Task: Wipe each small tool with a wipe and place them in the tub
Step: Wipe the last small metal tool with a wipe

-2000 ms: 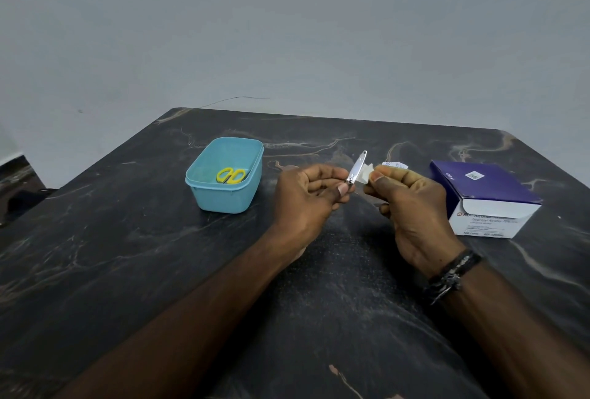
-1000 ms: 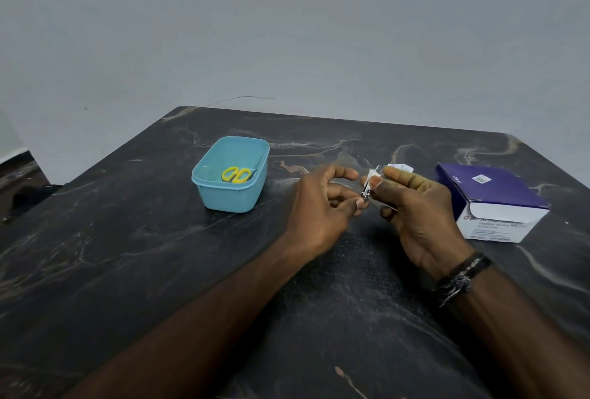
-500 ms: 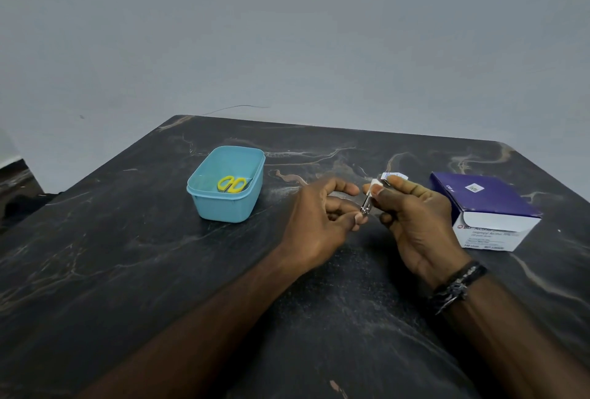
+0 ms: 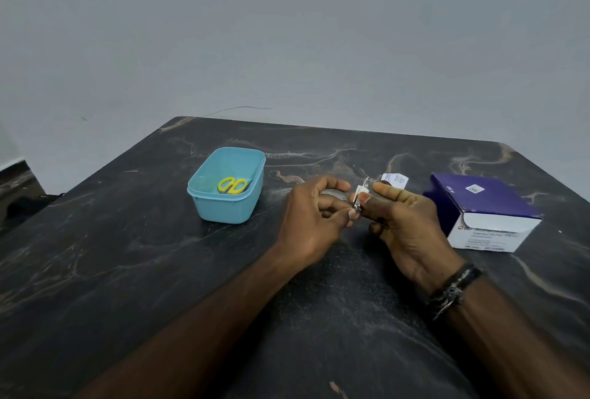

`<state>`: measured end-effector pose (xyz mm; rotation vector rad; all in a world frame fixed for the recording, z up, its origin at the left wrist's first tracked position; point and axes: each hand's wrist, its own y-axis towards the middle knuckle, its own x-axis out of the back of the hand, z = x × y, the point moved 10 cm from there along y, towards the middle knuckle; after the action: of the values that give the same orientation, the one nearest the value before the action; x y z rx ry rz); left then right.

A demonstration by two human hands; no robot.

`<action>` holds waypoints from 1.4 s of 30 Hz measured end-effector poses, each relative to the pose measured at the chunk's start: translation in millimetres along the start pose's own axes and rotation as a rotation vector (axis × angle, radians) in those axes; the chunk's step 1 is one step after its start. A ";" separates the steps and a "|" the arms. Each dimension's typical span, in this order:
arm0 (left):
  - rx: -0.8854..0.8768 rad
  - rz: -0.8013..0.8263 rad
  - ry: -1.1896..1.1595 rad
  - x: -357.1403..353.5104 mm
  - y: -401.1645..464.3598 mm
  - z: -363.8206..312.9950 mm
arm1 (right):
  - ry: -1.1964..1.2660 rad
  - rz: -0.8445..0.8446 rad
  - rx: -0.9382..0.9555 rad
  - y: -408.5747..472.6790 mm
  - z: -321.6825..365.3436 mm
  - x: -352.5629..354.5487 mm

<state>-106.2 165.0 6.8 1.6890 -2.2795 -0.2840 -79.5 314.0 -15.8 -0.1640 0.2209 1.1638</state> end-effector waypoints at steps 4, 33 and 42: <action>0.001 0.023 -0.003 -1.7 -0.6 -1.2 | 0.011 -0.029 0.008 1.1 2.0 4.0; -0.007 0.074 -0.029 -9.6 -5.0 -6.2 | 0.095 -0.063 0.045 7.4 5.8 11.4; -0.039 -0.026 0.034 5.1 -1.1 -5.6 | 0.046 0.005 -0.013 2.8 -1.8 1.0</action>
<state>-104.6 159.9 12.3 1.6919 -2.2148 -0.3015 -81.9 315.5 -17.8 -0.2020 0.2544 1.1672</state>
